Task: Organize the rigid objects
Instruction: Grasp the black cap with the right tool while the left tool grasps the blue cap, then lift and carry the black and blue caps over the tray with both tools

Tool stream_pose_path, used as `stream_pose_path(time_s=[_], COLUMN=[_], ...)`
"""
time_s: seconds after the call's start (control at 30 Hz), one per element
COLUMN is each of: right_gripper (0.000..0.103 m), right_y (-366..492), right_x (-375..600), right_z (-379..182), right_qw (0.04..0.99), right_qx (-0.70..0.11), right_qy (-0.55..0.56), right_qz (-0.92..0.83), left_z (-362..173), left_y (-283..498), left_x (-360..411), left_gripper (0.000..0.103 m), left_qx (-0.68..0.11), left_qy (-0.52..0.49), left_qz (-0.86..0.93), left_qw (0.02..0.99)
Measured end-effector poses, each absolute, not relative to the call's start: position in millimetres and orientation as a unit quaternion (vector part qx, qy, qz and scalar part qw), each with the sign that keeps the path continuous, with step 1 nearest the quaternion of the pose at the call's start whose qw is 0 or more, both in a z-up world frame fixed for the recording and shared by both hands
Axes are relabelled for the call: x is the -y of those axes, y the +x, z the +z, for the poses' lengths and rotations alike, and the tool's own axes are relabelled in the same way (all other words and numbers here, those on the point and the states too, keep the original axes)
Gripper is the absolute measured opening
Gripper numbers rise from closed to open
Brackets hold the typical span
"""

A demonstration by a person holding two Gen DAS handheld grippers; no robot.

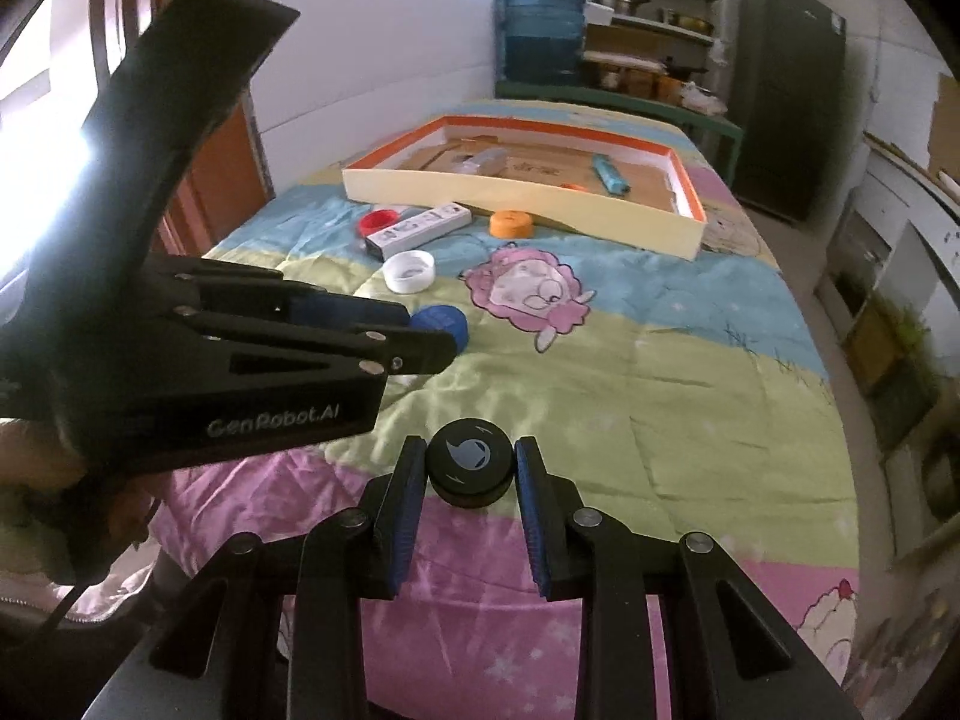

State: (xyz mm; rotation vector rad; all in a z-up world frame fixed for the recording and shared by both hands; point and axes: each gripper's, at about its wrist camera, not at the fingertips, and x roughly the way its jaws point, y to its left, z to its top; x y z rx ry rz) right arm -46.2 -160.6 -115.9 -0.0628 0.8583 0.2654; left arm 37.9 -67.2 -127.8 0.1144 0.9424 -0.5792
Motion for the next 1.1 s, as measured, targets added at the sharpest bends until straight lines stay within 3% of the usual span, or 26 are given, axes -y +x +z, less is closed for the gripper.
stream_pose_path(time_s=[0.77,1.1], right_gripper=[0.031,0.031], right_y=[-40.1,-36.5], right_x=[172.9,179.0], right_z=[-124.4,-127.2], right_qw=[0.899,0.899], right_qx=[-0.422,-0.421], right_qy=[-0.003,0.01], right_qz=[0.118,0.12], left_z=[-129.7,-129.3], left_y=[54.7,60.3], left_x=[96.0,93.0], left_gripper=[0.029,0.03], left_qx=[-0.439,-0.436], left_qy=[0.113,0.089], left_qz=[-0.268,-0.269], left_qw=[0.85,0.854])
